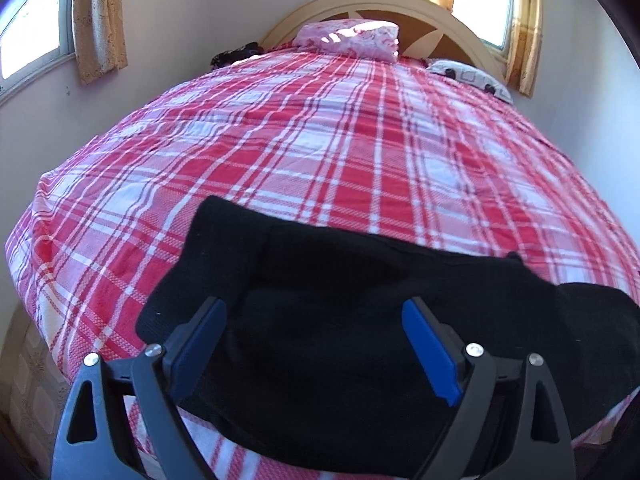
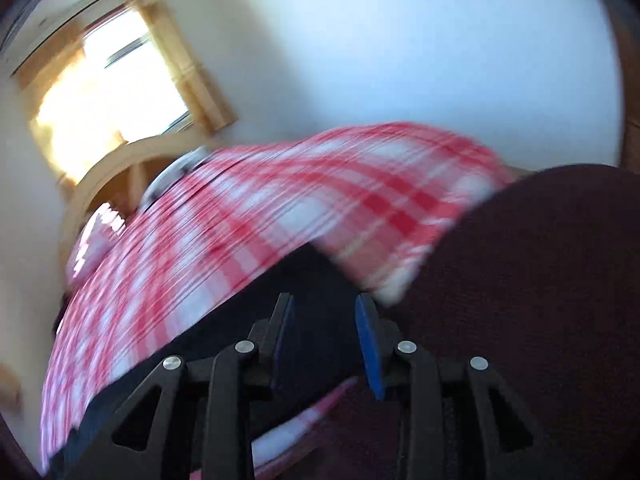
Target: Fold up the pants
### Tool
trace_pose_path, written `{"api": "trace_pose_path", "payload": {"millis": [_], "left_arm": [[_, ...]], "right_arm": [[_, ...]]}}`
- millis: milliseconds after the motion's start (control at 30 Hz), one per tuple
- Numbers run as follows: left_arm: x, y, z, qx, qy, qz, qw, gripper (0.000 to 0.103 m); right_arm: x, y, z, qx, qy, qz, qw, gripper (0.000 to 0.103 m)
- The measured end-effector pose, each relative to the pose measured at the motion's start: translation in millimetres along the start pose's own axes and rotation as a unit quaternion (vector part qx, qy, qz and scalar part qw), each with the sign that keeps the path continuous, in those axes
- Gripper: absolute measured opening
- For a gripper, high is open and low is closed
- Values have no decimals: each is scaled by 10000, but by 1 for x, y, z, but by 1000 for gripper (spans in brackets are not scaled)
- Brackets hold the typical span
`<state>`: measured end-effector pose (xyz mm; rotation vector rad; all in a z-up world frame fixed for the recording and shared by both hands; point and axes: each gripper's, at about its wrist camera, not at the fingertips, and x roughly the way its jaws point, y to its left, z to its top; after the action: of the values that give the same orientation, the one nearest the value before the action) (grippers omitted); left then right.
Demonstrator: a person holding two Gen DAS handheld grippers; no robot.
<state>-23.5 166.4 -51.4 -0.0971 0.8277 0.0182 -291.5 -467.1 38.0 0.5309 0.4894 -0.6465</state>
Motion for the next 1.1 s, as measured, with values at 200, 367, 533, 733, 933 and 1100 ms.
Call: {"api": "trace_pose_path", "payload": {"millis": [200,367,533,733,933,1100], "left_arm": [[-7,-14,-10,429,-144,188,9988,92],[12,11,-16,135,139,288,9994,92],[6,4,-12,198,30,356,9992,92],[-9,-27,1,507,-179,-253,9982,92],[-12,-78,14,933,-277,-714,9927,92],[18,-118,11,1572,125,-441,9865,91]], "right_arm": [[35,109,-62,-1644,612,591,9827,34],[65,113,-77,-1685,819,238,9820,35],[52,111,-70,-1667,729,-101,9832,35],[19,169,-96,-2065,675,1261,9680,36],[12,259,-146,-2763,1140,2405,9235,36],[20,293,-186,-3151,1479,2692,8980,36]]}}
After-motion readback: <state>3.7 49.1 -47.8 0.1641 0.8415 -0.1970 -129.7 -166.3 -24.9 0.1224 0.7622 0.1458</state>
